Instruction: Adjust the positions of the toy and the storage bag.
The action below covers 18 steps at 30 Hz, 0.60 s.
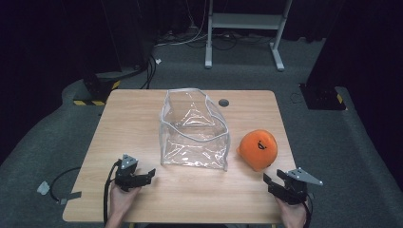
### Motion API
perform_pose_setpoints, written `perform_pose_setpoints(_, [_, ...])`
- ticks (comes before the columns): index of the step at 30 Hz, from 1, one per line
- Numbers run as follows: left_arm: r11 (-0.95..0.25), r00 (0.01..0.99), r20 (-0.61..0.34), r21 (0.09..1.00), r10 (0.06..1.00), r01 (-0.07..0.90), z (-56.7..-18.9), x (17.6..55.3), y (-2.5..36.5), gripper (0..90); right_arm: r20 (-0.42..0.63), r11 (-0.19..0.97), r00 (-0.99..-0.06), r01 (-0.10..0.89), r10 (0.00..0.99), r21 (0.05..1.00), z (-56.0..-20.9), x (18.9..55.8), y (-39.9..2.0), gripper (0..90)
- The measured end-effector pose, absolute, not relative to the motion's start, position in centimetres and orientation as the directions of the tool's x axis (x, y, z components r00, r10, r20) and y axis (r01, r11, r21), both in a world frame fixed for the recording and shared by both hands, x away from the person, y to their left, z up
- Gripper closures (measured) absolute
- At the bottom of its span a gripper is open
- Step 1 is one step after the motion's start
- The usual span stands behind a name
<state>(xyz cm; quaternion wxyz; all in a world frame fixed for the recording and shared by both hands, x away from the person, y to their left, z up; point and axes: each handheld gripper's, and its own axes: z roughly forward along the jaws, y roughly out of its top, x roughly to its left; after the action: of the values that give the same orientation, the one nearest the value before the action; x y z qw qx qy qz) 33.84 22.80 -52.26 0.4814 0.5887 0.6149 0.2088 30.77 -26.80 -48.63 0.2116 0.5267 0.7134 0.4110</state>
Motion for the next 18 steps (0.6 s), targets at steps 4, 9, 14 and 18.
perform_pose_setpoints(4, [0.224,0.167,-0.354,0.827,0.920,0.516,-52.0,33.8,22.6,17.4,0.134,0.119,-0.385,0.566,0.913,0.816,-48.3,30.8,-26.1,39.7])
perform_pose_setpoints(9, [0.214,0.185,-0.353,0.827,0.917,0.520,-51.7,33.8,22.5,19.0,0.135,0.137,-0.423,0.553,0.896,0.822,-47.9,31.0,-25.2,40.7])
perform_pose_setpoints(14, [0.238,0.184,-0.371,0.832,0.910,0.500,-51.5,34.0,22.0,20.5,0.134,0.155,-0.457,0.540,0.879,0.827,-47.6,31.3,-24.1,41.5])
perform_pose_setpoints(18, [0.227,0.193,-0.365,0.833,0.911,0.505,-51.4,34.0,22.0,21.1,0.136,0.163,-0.474,0.538,0.870,0.827,-47.4,31.5,-23.6,41.4])
